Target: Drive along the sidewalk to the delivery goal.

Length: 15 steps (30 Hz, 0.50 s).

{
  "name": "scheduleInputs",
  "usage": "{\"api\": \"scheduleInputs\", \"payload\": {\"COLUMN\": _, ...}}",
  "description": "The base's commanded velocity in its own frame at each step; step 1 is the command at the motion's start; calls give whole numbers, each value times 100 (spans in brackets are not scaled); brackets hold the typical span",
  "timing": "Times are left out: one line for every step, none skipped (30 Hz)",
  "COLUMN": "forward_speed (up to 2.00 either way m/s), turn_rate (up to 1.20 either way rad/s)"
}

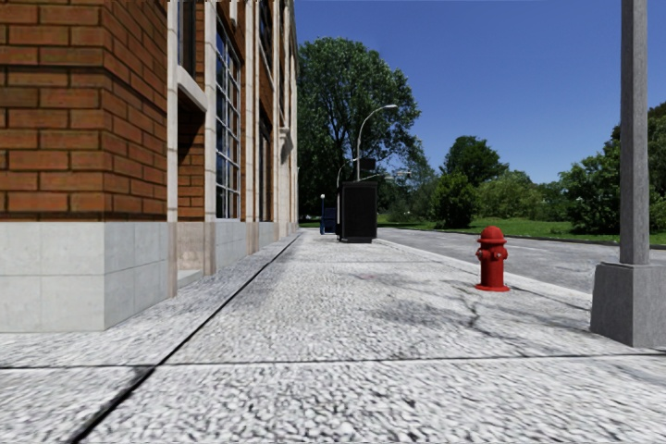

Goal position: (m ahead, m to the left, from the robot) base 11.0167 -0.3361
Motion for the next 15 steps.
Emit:
{"api": "scheduleInputs", "payload": {"forward_speed": 200, "turn_rate": 0}}
{"api": "scheduleInputs", "payload": {"forward_speed": 200, "turn_rate": 0}}
{"api": "scheduleInputs", "payload": {"forward_speed": 200, "turn_rate": 0}}
{"api": "scheduleInputs", "payload": {"forward_speed": 200, "turn_rate": 0}}
{"api": "scheduleInputs", "payload": {"forward_speed": 200, "turn_rate": 0}}
{"api": "scheduleInputs", "payload": {"forward_speed": 200, "turn_rate": 0}}
{"api": "scheduleInputs", "payload": {"forward_speed": 200, "turn_rate": 0}}
{"api": "scheduleInputs", "payload": {"forward_speed": 200, "turn_rate": 0}}
{"api": "scheduleInputs", "payload": {"forward_speed": 200, "turn_rate": 0}}
{"api": "scheduleInputs", "payload": {"forward_speed": 200, "turn_rate": 0}}
{"api": "scheduleInputs", "payload": {"forward_speed": 200, "turn_rate": 0}}
{"api": "scheduleInputs", "payload": {"forward_speed": 200, "turn_rate": 0}}
{"api": "scheduleInputs", "payload": {"forward_speed": 200, "turn_rate": 0}}
{"api": "scheduleInputs", "payload": {"forward_speed": 200, "turn_rate": 0}}
{"api": "scheduleInputs", "payload": {"forward_speed": 200, "turn_rate": 0}}
